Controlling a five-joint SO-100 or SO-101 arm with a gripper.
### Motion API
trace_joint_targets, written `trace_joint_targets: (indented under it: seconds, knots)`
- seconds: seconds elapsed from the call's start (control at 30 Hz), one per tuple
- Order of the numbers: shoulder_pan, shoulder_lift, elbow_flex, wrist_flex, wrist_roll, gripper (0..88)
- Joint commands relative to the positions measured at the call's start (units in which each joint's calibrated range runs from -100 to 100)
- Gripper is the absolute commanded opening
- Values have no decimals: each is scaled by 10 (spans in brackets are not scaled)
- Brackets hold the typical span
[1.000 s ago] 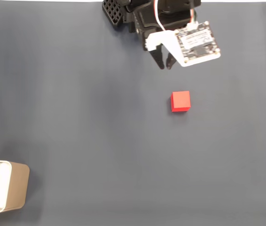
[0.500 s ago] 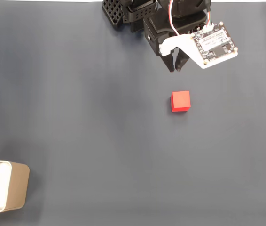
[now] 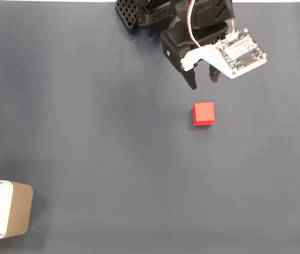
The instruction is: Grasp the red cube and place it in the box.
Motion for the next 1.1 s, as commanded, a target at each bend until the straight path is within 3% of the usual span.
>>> trace_joint_targets:
  seconds: [0.0,0.47,1.07]
  knots:
    - [-4,-38,33,-45,13,177]
    - [-4,-57,115,-121,18,284]
    - [-2,-25,183,-197,16,324]
